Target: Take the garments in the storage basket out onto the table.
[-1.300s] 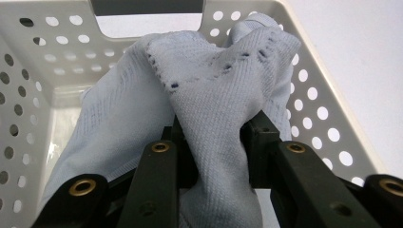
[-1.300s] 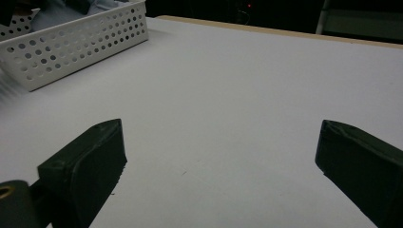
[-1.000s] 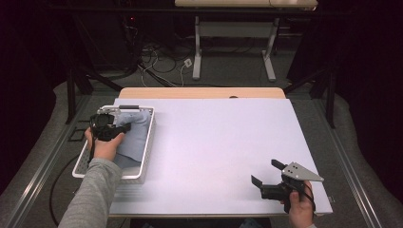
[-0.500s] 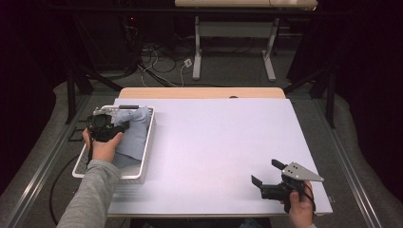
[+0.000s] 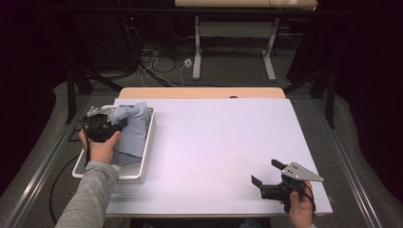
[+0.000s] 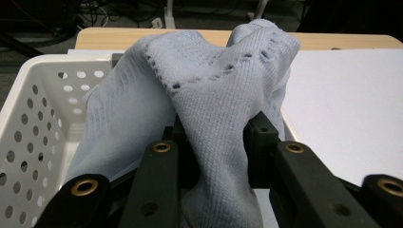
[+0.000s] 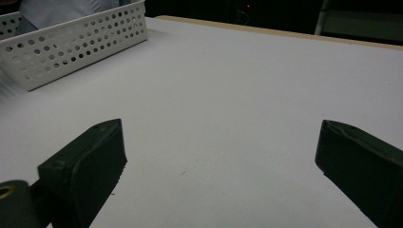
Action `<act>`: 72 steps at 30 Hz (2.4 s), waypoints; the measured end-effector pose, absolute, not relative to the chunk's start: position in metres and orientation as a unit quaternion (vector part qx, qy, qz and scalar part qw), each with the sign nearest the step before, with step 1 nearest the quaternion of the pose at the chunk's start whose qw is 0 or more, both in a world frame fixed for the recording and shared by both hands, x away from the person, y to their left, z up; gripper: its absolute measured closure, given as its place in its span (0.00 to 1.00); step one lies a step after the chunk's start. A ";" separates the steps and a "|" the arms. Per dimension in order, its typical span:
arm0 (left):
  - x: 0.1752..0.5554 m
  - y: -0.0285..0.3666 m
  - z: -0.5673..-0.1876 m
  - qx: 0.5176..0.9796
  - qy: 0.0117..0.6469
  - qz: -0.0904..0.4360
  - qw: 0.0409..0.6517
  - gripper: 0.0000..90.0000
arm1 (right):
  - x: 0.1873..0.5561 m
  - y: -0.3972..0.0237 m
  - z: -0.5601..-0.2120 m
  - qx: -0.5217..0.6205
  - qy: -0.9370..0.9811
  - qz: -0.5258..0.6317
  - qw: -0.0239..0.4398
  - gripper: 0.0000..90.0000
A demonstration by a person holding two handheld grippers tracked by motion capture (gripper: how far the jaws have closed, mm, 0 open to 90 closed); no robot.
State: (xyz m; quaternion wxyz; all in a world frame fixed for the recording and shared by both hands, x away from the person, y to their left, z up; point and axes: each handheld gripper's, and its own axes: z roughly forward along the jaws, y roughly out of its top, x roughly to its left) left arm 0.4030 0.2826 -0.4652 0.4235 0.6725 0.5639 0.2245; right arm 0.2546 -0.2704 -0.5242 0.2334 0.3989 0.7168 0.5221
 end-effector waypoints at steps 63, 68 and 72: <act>0.361 0.272 -0.390 0.645 0.492 0.272 0.518 0.80 | 0.256 -0.272 -0.525 0.405 0.717 0.518 0.232 0.03; 0.354 0.268 -0.384 0.642 0.481 0.269 0.533 0.80 | 0.256 -0.272 -0.526 0.403 0.716 0.521 0.233 0.03; 0.349 0.263 -0.380 0.642 0.471 0.266 0.543 0.80 | 0.255 -0.272 -0.526 0.404 0.715 0.521 0.233 0.03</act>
